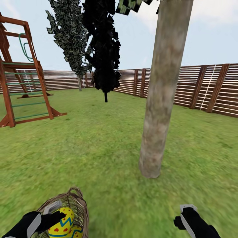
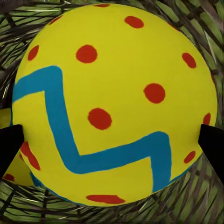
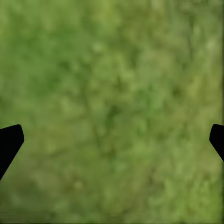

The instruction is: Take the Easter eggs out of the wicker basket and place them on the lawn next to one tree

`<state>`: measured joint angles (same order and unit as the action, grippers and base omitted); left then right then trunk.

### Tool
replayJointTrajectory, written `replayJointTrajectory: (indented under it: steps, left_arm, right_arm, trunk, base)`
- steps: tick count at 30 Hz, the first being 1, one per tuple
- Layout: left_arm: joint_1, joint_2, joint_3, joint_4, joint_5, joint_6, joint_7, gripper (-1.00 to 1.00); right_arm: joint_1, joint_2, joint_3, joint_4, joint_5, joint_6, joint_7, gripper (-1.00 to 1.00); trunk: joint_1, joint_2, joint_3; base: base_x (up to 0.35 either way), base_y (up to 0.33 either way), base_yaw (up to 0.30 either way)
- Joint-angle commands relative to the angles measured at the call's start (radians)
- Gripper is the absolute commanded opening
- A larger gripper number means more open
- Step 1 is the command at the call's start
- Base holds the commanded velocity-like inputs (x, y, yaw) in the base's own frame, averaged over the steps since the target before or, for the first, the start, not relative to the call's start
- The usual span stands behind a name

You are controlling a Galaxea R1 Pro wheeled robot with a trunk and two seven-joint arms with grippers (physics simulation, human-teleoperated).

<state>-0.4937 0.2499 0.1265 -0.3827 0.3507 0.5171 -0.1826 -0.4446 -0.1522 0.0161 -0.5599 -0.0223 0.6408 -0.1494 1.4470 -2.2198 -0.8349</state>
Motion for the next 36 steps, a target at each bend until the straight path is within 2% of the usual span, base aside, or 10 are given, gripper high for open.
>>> replayJointTrajectory:
  steps: [1,8,18,24,29,36]
  left_arm:
    - [0.0,0.0,0.008,-0.001,0.001,0.009,-0.005,-1.0]
    - [0.0,-0.001,0.009,-0.001,0.003,0.009,-0.005,-1.0]
    - [0.0,-0.003,0.007,-0.001,0.002,0.006,-0.005,-1.0]
    - [0.0,-0.013,0.004,-0.001,-0.001,0.006,-0.005,-1.0]
    - [0.0,-0.009,0.009,-0.001,0.0,0.011,-0.005,-1.0]
    - [0.0,-0.014,0.003,-0.002,-0.002,0.012,-0.005,-1.0]
  right_arm:
    - [0.0,0.001,0.002,-0.001,-0.002,0.005,-0.004,1.0]
    - [0.0,0.005,0.004,0.0,-0.002,0.005,-0.005,1.0]
    - [0.0,0.005,0.002,-0.003,-0.002,0.005,-0.006,1.0]
    - [0.0,0.005,0.002,-0.003,-0.002,0.005,-0.006,1.0]
    - [0.0,-0.004,0.0,-0.003,-0.004,0.009,-0.004,1.0]
    - [0.0,0.003,0.002,-0.001,-0.002,0.008,-0.005,1.0]
  trunk:
    - [-0.004,0.007,0.002]
    - [-0.031,0.056,0.024]
    - [-0.069,0.126,0.055]
    - [-0.092,0.168,0.074]
    - [-0.111,0.203,0.09]
    - [-0.138,0.252,0.112]
  base:
    - [-0.041,0.0,0.0]
    - [-0.226,0.0,0.0]
    - [-0.003,0.0,0.0]
    - [0.0,0.0,0.0]
    - [0.0,0.0,0.0]
    - [0.0,0.0,0.0]
